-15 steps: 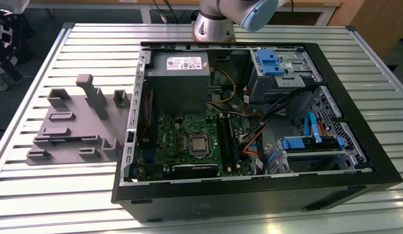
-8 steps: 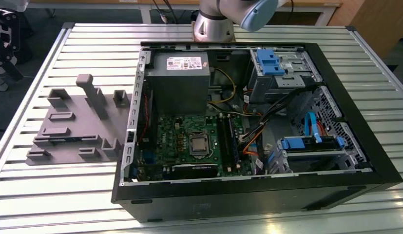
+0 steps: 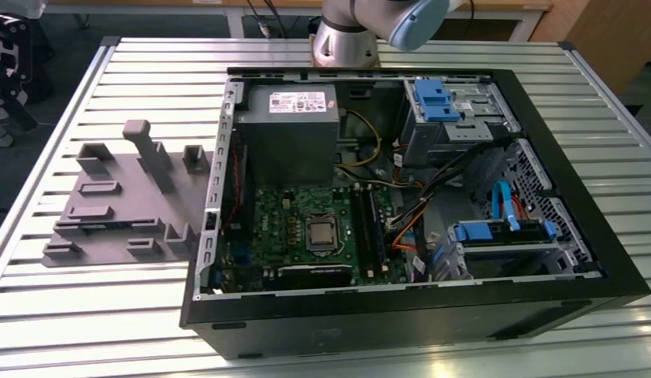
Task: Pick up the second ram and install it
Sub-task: 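Pick up the second ram and move it above second insertion slot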
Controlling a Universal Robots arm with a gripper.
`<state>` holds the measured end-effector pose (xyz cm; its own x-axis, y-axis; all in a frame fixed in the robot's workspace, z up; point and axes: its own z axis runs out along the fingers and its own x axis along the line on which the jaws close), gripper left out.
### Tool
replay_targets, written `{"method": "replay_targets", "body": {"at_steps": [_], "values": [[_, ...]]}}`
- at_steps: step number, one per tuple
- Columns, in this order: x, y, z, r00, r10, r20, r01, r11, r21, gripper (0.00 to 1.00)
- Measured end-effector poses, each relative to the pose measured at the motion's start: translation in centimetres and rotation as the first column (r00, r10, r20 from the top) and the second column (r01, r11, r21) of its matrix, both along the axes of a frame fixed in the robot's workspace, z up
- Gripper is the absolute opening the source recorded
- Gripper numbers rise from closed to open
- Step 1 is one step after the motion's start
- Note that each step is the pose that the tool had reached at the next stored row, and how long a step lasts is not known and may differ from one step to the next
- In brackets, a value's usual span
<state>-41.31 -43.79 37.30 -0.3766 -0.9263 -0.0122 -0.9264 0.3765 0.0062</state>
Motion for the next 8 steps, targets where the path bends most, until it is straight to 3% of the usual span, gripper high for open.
{"method": "replay_targets", "body": {"at_steps": [8], "values": [[0.00,0.00,0.00,0.9998,0.020,-0.0001,-0.020,0.9998,-0.0001,0.11]]}}
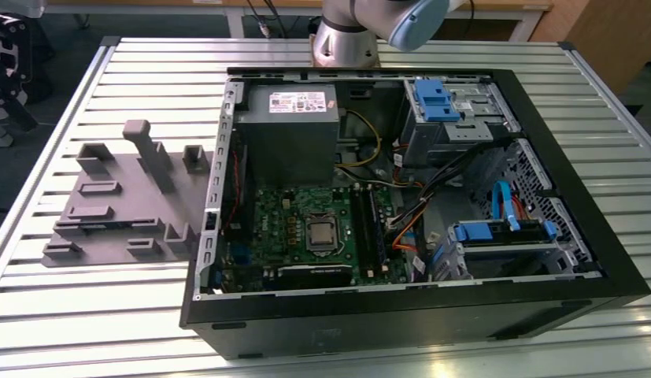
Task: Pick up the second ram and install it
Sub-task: 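Pick up the second ram and move it above second insertion slot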
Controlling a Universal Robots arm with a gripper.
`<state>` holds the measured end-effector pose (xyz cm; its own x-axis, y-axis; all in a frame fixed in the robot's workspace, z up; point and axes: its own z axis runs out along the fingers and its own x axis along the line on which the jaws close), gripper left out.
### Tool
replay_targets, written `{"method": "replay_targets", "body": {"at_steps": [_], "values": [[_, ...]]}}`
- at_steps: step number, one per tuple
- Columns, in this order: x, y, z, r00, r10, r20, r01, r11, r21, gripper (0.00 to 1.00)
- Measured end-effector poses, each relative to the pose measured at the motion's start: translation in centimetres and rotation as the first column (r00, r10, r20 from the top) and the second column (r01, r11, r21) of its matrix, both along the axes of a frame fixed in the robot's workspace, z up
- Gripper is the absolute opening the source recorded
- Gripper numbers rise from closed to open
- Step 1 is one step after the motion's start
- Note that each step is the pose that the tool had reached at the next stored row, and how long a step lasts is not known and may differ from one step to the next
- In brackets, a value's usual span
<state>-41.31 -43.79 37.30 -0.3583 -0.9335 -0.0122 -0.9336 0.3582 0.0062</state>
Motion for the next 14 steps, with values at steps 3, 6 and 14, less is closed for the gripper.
{"method": "replay_targets", "body": {"at_steps": [3,6,14], "values": [[0.00,0.00,-0.04,0.9987,0.050,0.0001,-0.050,0.9987,0.0001,0.17],[0.00,0.00,-0.11,0.9946,0.104,0.0002,-0.104,0.9946,0.0001,0.17],[0.01,-0.01,-0.49,0.9784,0.207,-0.0003,-0.207,0.9784,-0.0014,0.24]]}}
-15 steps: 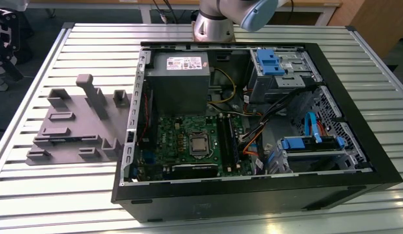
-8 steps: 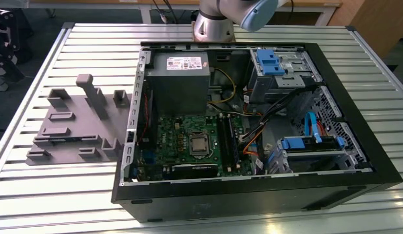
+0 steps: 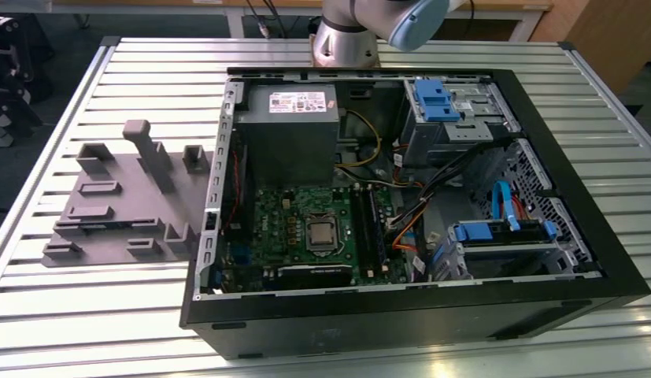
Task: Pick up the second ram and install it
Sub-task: 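Pick up the second ram and move it above second insertion slot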
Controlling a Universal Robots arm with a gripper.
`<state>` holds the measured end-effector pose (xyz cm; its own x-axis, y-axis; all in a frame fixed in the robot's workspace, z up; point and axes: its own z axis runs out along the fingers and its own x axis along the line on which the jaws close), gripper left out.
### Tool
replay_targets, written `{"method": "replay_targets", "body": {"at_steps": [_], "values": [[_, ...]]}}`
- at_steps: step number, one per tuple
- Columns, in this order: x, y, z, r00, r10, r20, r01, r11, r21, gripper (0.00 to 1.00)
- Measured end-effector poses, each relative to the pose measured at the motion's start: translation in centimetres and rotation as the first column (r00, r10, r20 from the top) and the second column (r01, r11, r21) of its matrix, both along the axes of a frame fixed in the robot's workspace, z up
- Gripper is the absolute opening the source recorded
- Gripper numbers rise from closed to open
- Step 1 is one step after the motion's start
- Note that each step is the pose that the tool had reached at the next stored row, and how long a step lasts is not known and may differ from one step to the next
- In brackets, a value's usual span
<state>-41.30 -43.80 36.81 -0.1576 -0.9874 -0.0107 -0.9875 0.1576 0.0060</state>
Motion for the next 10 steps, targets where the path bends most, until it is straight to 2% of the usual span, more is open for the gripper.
{"method": "replay_targets", "body": {"at_steps": [5,6,7,8,10], "values": [[0.0,0.01,-0.36,0.9997,0.024,0.0000,-0.024,0.9997,-0.0004,0.25],[0.0,0.01,-0.53,0.9996,0.027,0.0000,-0.027,0.9996,-0.0004,0.31],[0.0,0.01,-0.71,0.9995,0.031,-0.0001,-0.031,0.9995,-0.0004,0.31],[0.0,0.01,-0.90,0.9993,0.038,0.0000,-0.038,0.9993,-0.0004,0.38],[0.0,0.01,-1.24,0.9975,0.070,-0.0001,-0.070,0.9975,-0.0004,0.38]]}}
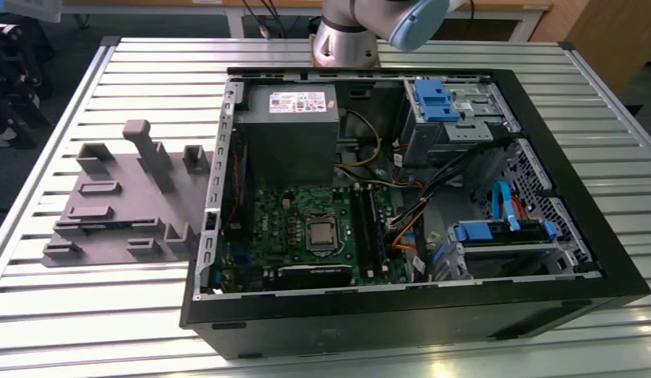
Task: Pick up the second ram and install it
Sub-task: 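Pick up the second ram and move it above second insertion slot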
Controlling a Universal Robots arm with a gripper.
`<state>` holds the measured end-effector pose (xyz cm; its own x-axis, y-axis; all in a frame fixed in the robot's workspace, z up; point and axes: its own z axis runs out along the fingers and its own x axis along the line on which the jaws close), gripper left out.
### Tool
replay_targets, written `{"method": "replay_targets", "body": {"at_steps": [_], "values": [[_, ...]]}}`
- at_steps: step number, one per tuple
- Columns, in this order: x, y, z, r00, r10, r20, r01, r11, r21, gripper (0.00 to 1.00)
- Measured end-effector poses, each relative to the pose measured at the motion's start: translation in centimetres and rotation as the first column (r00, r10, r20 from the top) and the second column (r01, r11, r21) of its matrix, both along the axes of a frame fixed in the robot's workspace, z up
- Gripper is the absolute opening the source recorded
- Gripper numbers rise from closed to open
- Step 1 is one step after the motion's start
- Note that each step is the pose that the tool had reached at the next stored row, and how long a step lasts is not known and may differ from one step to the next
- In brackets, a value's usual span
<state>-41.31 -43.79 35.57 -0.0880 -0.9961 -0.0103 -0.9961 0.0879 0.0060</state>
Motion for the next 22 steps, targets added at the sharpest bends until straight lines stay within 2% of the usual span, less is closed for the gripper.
{"method": "replay_targets", "body": {"at_steps": [5,12,22], "values": [[0.0,-0.01,-0.83,0.9981,0.062,0.0000,-0.062,0.9981,0.0000,0.38],[0.0,-0.02,-1.93,0.9969,0.078,0.0000,-0.078,0.9969,0.0000,0.38],[0.0,-0.03,-2.40,0.9967,0.081,0.0000,-0.081,0.9967,-0.0004,0.38]]}}
